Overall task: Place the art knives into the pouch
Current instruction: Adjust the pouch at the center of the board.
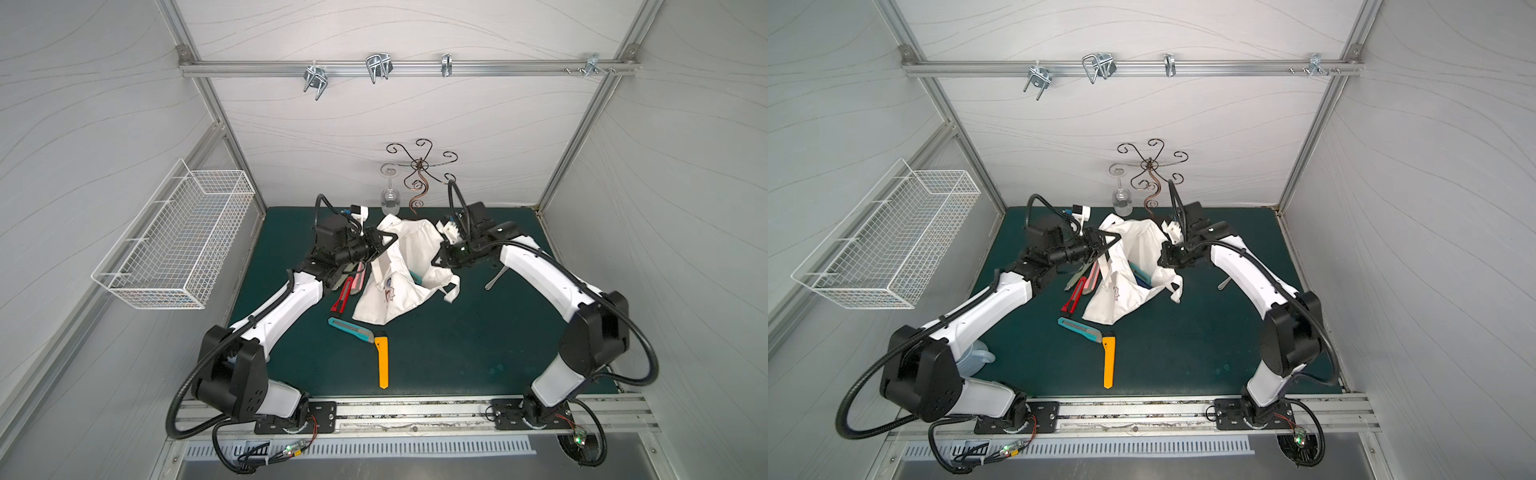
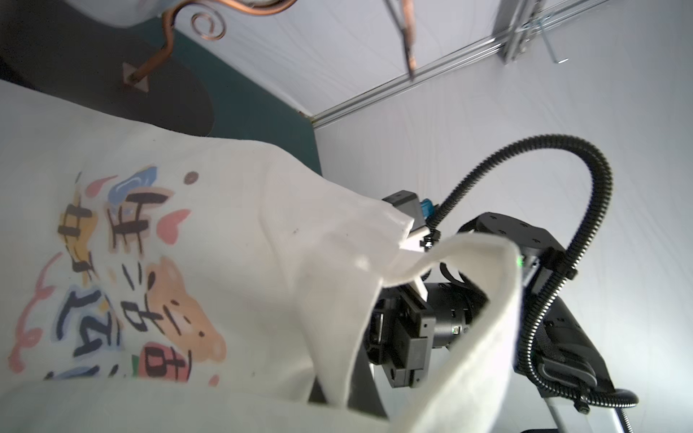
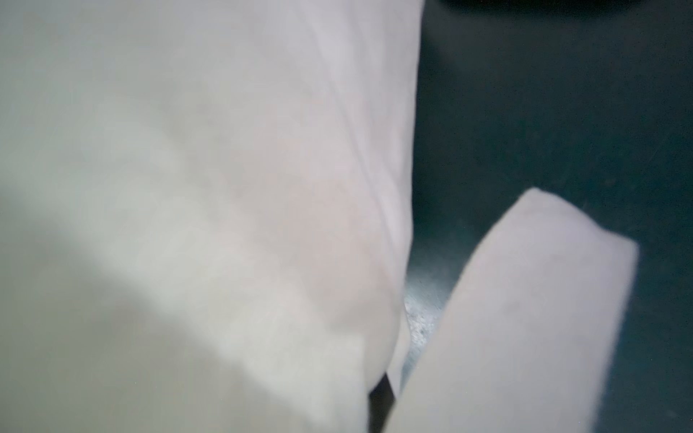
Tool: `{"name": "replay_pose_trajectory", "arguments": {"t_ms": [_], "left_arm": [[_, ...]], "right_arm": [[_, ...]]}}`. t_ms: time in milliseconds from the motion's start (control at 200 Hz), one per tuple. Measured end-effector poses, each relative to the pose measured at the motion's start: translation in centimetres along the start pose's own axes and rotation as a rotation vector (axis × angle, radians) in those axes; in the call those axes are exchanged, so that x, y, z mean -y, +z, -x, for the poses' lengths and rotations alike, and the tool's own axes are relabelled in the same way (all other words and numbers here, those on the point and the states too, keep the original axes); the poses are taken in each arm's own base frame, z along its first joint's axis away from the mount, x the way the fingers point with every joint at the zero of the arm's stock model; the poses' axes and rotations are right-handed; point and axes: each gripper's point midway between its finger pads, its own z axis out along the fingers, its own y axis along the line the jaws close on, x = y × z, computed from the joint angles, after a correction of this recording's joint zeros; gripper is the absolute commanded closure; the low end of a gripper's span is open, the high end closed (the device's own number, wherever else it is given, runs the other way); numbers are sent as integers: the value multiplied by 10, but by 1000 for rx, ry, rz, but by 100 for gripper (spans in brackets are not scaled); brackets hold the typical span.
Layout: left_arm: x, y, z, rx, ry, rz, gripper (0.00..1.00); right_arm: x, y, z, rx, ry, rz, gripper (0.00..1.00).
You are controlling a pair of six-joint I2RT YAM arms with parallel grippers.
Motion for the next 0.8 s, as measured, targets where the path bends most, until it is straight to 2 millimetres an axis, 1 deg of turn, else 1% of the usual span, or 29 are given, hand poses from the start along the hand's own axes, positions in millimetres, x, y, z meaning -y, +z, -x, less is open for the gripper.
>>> {"name": "replay_pose_trajectory", "arguments": {"t_ms": [60, 100, 185, 240, 270, 355, 420, 450, 560, 640, 690, 800], "left_arm": [[31, -12, 12, 23, 52, -24, 100], [52, -23, 19, 42, 90, -40, 100], [86, -45, 26, 71, 149, -71, 100], [101, -56, 26, 83, 175, -86, 100], [105, -61, 25, 86, 185, -92, 100], [108, -67, 20, 81, 192, -91, 100], [101, -64, 17, 71, 182, -79, 100], [94, -62, 15, 63, 172, -68, 100], [57, -48, 1, 16, 116, -9, 100], [24, -35, -11, -25, 68, 46, 100], [7, -29, -17, -46, 42, 76, 100], [-30, -14, -26, -81, -9, 143, 100]], "right_arm": [[-24, -34, 20, 85, -43, 24, 100], [-38, -57, 30, 134, -69, 38, 100], [-62, -96, 41, 211, -108, 61, 100], [-73, -117, 43, 243, -124, 70, 100], [-77, -127, 42, 255, -129, 72, 100], [-82, -140, 37, 258, -129, 68, 100], [-79, -142, 31, 240, -118, 56, 100], [-77, -140, 27, 226, -110, 47, 100], [-62, -128, 15, 166, -70, 14, 100], [-47, -113, 6, 114, -40, -16, 100], [-37, -103, 3, 87, -24, -37, 100], [-10, -71, -2, 13, 13, -90, 100]]}}
